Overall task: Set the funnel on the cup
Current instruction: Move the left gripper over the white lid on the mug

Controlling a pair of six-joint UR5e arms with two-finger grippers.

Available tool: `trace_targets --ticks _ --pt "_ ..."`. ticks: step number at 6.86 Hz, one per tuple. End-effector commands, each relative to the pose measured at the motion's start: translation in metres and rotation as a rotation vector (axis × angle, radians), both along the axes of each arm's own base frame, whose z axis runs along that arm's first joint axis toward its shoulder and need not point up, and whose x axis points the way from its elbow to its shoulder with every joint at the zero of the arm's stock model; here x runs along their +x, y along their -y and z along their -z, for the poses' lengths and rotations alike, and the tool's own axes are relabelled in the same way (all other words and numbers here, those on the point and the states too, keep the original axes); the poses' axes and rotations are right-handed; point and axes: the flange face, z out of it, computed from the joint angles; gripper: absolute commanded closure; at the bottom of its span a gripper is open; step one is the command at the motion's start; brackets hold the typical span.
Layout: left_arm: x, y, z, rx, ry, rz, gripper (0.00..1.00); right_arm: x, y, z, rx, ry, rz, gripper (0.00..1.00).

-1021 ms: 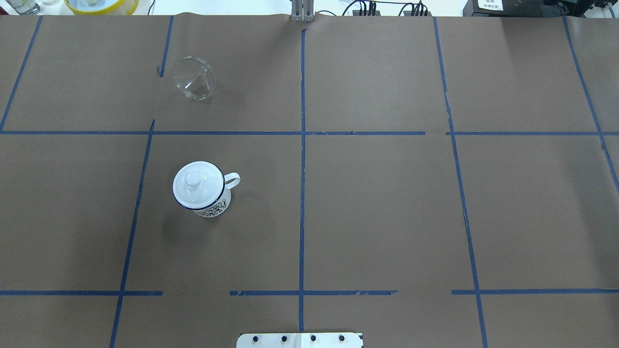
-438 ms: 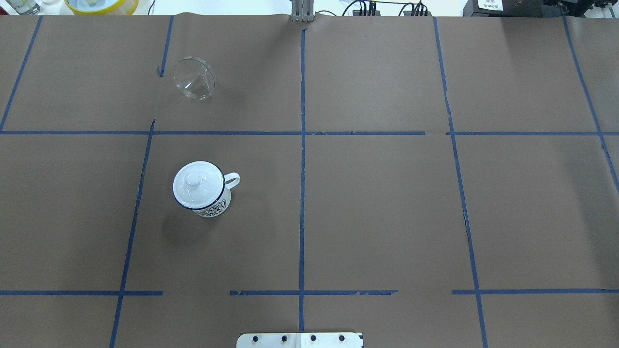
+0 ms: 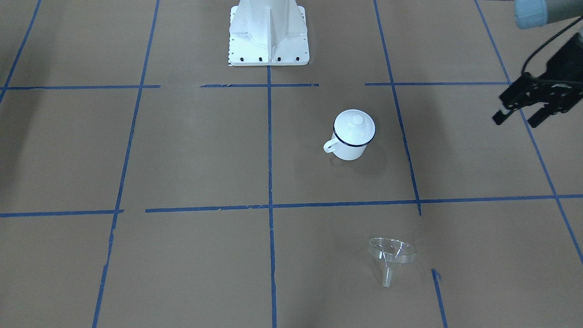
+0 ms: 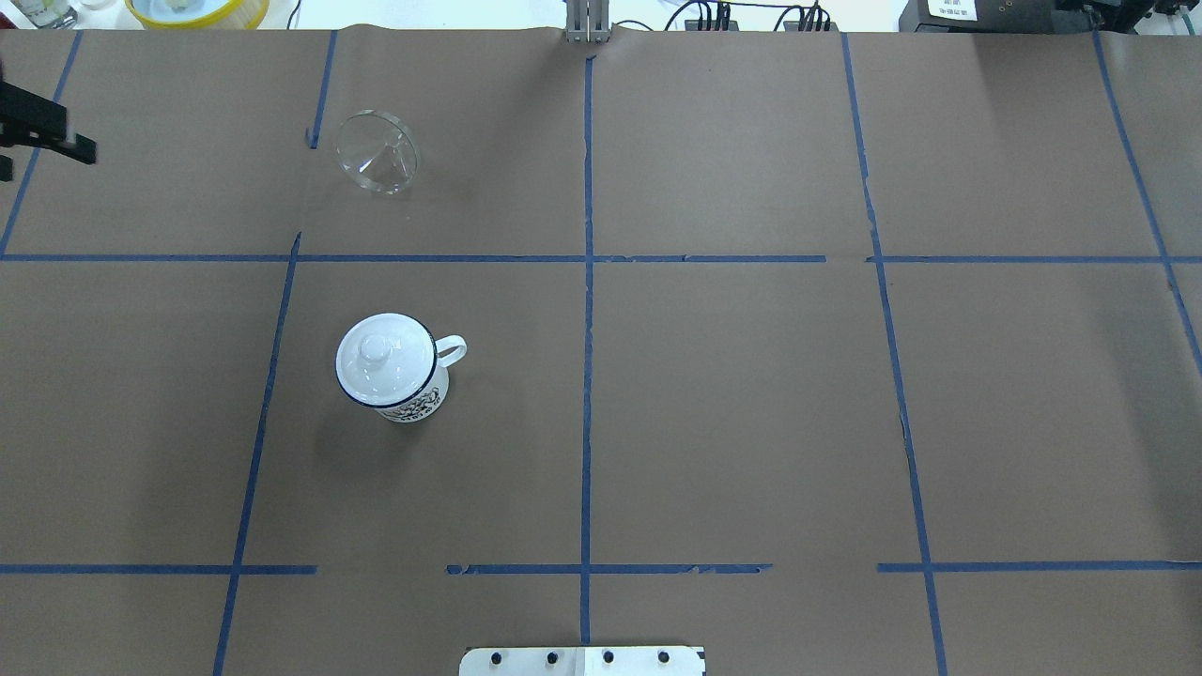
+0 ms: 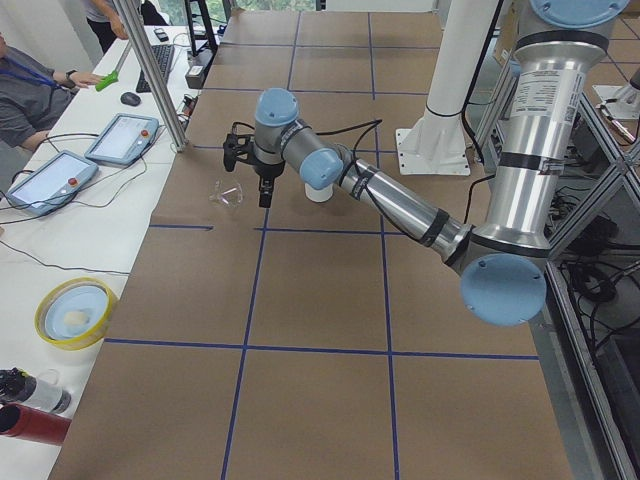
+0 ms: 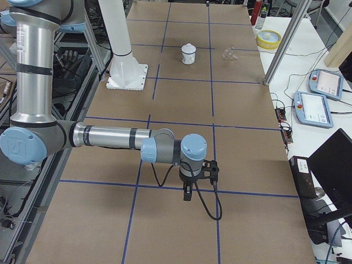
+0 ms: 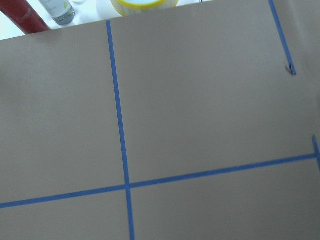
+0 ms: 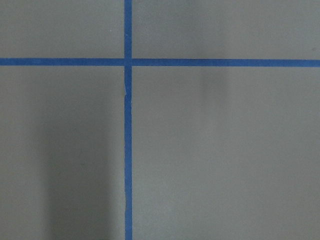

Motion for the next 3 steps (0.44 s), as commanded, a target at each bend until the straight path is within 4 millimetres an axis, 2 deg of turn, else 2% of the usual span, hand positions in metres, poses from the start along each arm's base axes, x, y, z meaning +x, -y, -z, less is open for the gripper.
trace_targets --ticks 1,2,3 --pt "0.118 -0.027 0.062 -0.125 -0.055 0.017 0.0 0.0 0.0 0.0 0.0 0.0 0.0 0.0" --pt "0.17 -0.042 0.086 -0.194 -0.012 0.016 0.0 0.0 0.0 0.0 0.0 0.0 0.0 0.0" --pt "0.202 -0.05 0.118 -0.218 0.064 0.019 0.0 0.0 0.0 0.0 0.0 0.0 0.0 0.0"
